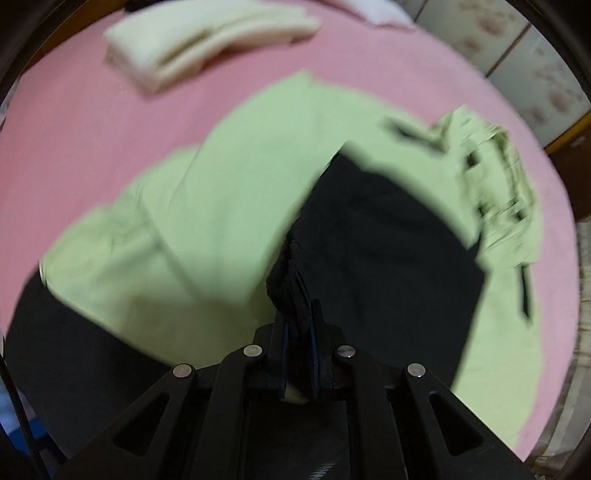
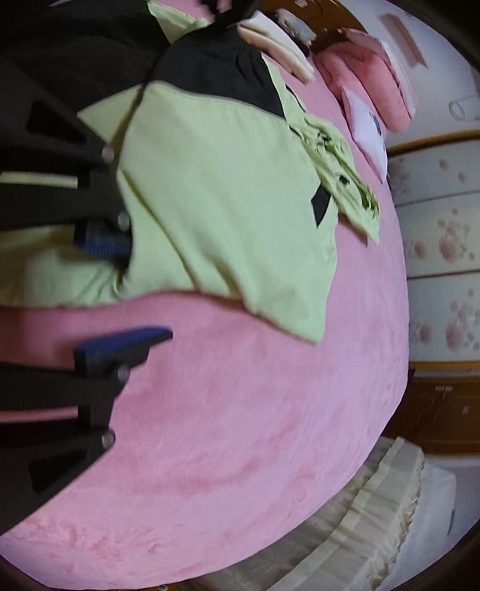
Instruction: Fold large clothes
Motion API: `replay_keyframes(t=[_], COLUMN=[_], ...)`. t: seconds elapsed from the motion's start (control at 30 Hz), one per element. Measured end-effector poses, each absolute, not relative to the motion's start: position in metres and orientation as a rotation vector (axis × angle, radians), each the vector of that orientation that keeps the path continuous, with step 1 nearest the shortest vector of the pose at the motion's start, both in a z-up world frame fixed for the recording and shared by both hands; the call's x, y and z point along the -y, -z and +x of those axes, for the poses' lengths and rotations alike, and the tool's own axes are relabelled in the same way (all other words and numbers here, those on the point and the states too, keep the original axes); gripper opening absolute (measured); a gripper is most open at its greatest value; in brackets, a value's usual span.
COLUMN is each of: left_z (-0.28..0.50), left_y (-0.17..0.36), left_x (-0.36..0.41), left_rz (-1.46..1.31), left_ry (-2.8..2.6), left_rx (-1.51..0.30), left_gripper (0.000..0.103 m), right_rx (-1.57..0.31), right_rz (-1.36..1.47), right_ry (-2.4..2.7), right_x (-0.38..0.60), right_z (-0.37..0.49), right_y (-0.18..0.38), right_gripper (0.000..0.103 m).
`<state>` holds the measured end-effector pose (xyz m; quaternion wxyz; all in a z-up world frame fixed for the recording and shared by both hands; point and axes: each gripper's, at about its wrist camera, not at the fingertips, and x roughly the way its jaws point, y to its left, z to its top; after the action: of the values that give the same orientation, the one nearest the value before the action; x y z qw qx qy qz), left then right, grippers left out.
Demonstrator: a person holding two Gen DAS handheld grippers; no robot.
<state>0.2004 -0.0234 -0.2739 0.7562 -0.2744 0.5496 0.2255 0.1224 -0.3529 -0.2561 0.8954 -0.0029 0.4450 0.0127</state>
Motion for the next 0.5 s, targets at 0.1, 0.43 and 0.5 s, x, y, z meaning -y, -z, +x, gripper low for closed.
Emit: replay_keyframes(t=[0.1, 0.43, 0.5], left_z=[0.196, 0.210, 0.211], left_y=[0.280, 0.283, 0.283], left_x=[0.028, 0.005, 0.003], left_rz=[-0.559, -0.547, -0.523], left_ry=[-0.491, -0.555, -0.553], left_rx=[-1.173, -1.157, -1.179], left_gripper=[0.007, 0.010, 0.014], right_rx=[-0.967, -1.097, -1.115], right_rz=[-0.053, 0.239, 0.230], right_ry=[-0.019, 0.074, 0.102], right_x=[0.345, 0.371, 0.369], right_z=[0.121, 0.118, 0.117], right_y=[0.254, 0.269, 0.266], right_gripper=[0.024, 0.012, 0.016])
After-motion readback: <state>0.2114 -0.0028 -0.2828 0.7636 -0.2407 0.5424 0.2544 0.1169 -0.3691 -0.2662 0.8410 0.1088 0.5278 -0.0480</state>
